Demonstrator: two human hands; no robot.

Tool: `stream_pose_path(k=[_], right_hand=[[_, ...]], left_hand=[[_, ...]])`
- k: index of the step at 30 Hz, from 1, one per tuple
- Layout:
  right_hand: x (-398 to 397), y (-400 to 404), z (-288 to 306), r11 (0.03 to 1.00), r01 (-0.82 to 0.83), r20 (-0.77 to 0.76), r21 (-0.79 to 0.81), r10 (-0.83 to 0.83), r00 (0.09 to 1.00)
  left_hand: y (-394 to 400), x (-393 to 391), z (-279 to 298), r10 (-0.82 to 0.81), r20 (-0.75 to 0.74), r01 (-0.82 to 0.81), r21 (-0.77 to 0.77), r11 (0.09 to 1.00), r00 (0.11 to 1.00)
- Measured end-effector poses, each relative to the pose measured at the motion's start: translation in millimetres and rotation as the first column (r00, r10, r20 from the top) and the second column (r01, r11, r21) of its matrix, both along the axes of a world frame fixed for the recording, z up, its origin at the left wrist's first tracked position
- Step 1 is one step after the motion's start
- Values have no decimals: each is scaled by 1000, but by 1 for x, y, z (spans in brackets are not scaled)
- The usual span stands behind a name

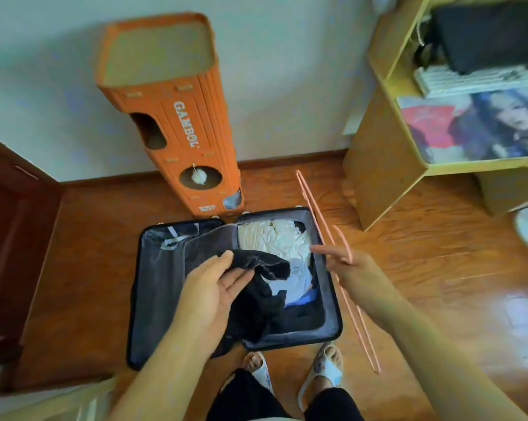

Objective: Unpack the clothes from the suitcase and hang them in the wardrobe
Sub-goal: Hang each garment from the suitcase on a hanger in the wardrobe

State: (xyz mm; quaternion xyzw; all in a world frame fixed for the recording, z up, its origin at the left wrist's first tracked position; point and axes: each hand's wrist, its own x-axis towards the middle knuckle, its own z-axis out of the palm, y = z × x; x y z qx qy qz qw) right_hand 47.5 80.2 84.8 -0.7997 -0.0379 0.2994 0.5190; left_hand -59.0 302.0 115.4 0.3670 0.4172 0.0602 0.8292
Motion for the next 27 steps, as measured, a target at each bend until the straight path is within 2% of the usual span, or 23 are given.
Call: stream_pose_path(k=[2,4,6,8,10,12,14,16,19,21,23,24,25,26,27], right_hand=[[-11,39,39,972,-233,95,11,231,968],[-20,74,63,933,-360,253,21,343,905],[-18,97,75,957,-289,398,-26,275,875],[-13,107,97,983,-183,399,22,160,903],[-10,109,130,980,-169,341,108,123,932],[-7,107,164,954,-155,286,258,78,955],[-6,107,195,925,-144,287,353,39,957],[1,107,219,893,-118,293,434,-16,956],[8,107,249,867,-87,314,491,-82,946],[14,102,265,846,-44,308,531,-144,941],[19,93,278,838,-10,306,545,-188,933],[22,87,280,848,12,306,530,-204,930],[23,80,279,866,33,301,499,-209,931],[26,71,276,888,35,288,459,-186,939],[27,62,269,907,21,259,420,-142,955]], left_hand=[[-6,2,26,-96,54,92,58,994,994],[-5,5,53,-221,84,203,182,962,972],[5,6,78,-340,91,294,327,898,936],[24,4,92,-370,131,266,487,832,920],[53,-3,85,-355,140,158,707,689,924],[77,-13,62,-480,-14,293,808,512,877],[87,-16,31,-663,-196,520,785,335,722],[88,-6,12,-750,-287,629,747,214,596],[87,16,2,-731,-355,657,736,166,583],[83,24,-4,-673,-439,659,745,97,595],[83,27,-11,-453,-534,612,790,34,714],[87,29,-15,-319,-510,560,824,85,799],[92,34,-12,-205,-394,439,856,274,896],[99,43,-9,-100,-263,276,811,516,959],[105,53,-1,-6,-155,112,685,720,988]])
